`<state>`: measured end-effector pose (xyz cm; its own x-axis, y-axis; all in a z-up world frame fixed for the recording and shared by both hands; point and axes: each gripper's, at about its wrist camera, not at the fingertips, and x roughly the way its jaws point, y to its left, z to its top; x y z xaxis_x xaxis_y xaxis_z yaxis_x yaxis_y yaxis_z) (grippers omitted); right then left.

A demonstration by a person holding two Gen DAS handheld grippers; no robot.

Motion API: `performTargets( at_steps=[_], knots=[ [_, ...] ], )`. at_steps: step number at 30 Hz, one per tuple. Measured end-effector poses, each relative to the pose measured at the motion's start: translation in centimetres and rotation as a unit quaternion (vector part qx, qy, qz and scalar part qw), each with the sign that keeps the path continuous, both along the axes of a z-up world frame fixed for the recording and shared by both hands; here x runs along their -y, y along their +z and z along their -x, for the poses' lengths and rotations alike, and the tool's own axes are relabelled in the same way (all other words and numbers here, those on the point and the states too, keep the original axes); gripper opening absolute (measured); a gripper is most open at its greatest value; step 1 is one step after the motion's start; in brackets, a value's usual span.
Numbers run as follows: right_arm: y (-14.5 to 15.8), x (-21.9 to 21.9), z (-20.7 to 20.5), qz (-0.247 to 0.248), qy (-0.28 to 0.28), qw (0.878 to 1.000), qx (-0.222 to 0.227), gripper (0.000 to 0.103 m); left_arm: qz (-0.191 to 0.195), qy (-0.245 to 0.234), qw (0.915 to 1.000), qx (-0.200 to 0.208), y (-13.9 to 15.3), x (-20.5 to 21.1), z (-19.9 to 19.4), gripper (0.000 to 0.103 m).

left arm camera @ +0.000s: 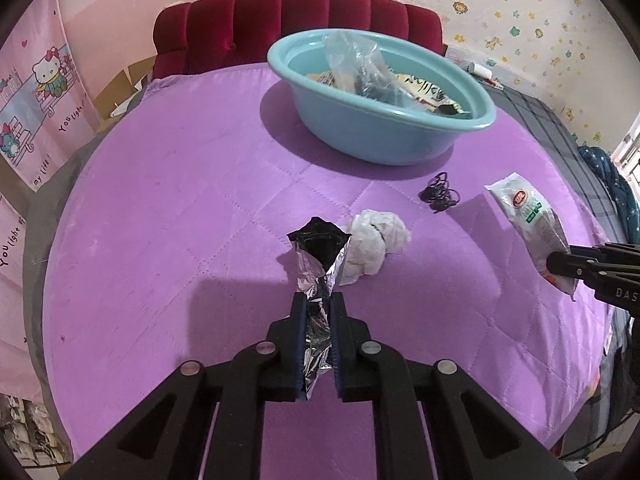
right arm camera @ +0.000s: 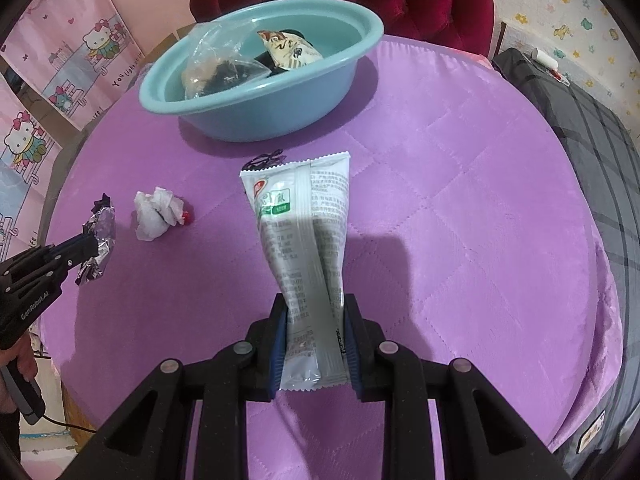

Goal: Organize soft objects
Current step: 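Carry the white packet and foil wrapper with both tools over the basin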

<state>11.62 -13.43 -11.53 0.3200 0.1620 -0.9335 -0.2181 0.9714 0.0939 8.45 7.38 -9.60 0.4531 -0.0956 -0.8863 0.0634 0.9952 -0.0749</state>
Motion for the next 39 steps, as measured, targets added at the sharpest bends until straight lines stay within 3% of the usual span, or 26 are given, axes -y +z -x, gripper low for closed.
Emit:
performTargets(
  at_steps=[20, 39],
  knots=[
    [4.3, -0.7, 1.7, -0.007, 0.010, 0.999, 0.031, 0.027, 0.018, -0.037, 0.9983, 0.042, 4.9, 2.2, 0.9, 0.011],
    [9.2, -1.9, -2.3, -0.015, 0.022, 0.997, 0.071, 0.027, 0.027, -0.080, 0.9938, 0.072, 8.3, 4.7, -4.1, 0.011]
  ],
)
